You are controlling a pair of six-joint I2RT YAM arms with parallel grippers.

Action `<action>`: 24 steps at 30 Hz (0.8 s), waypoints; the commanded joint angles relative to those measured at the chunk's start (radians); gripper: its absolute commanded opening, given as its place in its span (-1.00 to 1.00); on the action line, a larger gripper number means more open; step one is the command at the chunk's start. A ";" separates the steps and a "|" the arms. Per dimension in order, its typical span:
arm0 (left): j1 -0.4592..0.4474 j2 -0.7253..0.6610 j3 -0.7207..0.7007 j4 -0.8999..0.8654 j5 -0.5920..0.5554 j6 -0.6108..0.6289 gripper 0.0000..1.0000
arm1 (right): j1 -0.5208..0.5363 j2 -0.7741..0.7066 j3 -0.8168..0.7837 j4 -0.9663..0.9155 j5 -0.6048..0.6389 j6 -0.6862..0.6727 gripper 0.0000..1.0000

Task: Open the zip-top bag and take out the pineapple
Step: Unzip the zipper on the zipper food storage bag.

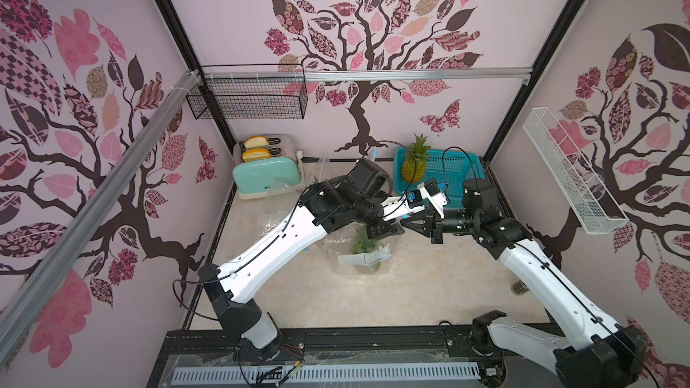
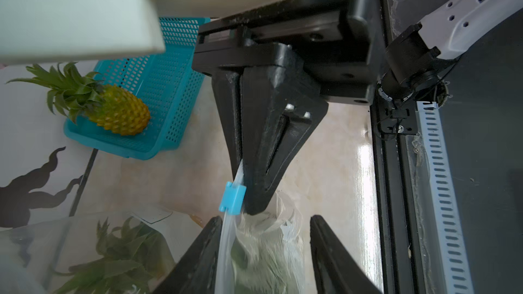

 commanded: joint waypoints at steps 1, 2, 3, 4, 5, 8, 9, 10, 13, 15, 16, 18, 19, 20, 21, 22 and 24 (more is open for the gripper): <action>0.021 -0.006 0.039 0.015 0.088 0.013 0.01 | 0.012 -0.005 0.042 -0.015 -0.027 -0.034 -1.00; 0.029 -0.004 0.036 0.026 0.099 0.008 0.00 | 0.014 -0.007 0.042 -0.014 -0.030 -0.036 -1.00; 0.036 -0.001 0.032 0.038 0.110 0.004 -0.02 | 0.018 -0.008 0.041 -0.013 -0.030 -0.036 -1.00; 0.042 0.002 0.031 0.050 0.122 -0.001 -0.04 | 0.019 -0.008 0.043 -0.012 -0.029 -0.036 -1.00; 0.050 0.002 0.027 0.059 0.131 -0.007 -0.05 | 0.020 -0.010 0.044 -0.014 -0.030 -0.038 -1.00; 0.063 0.002 0.021 0.079 0.155 -0.015 -0.17 | 0.020 -0.008 0.046 -0.016 -0.029 -0.043 -1.00; 0.065 0.002 0.019 0.079 0.164 -0.015 -0.21 | 0.020 -0.006 0.047 -0.017 -0.027 -0.043 -1.00; 0.067 0.002 0.019 0.081 0.169 -0.013 -0.25 | 0.022 -0.004 0.047 -0.017 -0.026 -0.043 -1.00; 0.069 0.004 0.017 0.080 0.180 -0.013 -0.37 | 0.022 0.002 0.050 -0.015 -0.024 -0.042 -1.00; 0.072 0.007 0.016 0.080 0.184 -0.012 -0.40 | 0.022 0.004 0.052 -0.012 -0.024 -0.040 -1.00; 0.072 0.008 0.017 0.079 0.187 -0.012 -0.41 | 0.022 0.006 0.052 -0.009 -0.023 -0.039 -1.00; 0.072 0.013 0.016 0.078 0.188 -0.012 -0.42 | 0.022 0.006 0.053 -0.008 -0.019 -0.037 -1.00; 0.073 0.015 0.016 0.077 0.191 -0.012 -0.42 | 0.022 0.007 0.054 -0.006 -0.016 -0.035 -1.00; 0.073 0.019 0.018 0.075 0.190 -0.012 -0.43 | 0.022 0.005 0.053 -0.005 -0.014 -0.036 -1.00; 0.073 0.025 0.019 0.073 0.192 -0.012 -0.43 | 0.022 0.006 0.054 -0.003 -0.014 -0.036 -1.00; 0.073 0.029 0.021 0.068 0.193 -0.011 -0.44 | 0.023 0.004 0.055 -0.003 -0.012 -0.036 -1.00; 0.076 0.038 0.028 0.060 0.197 -0.010 -0.43 | 0.023 0.002 0.057 -0.002 -0.012 -0.035 -1.00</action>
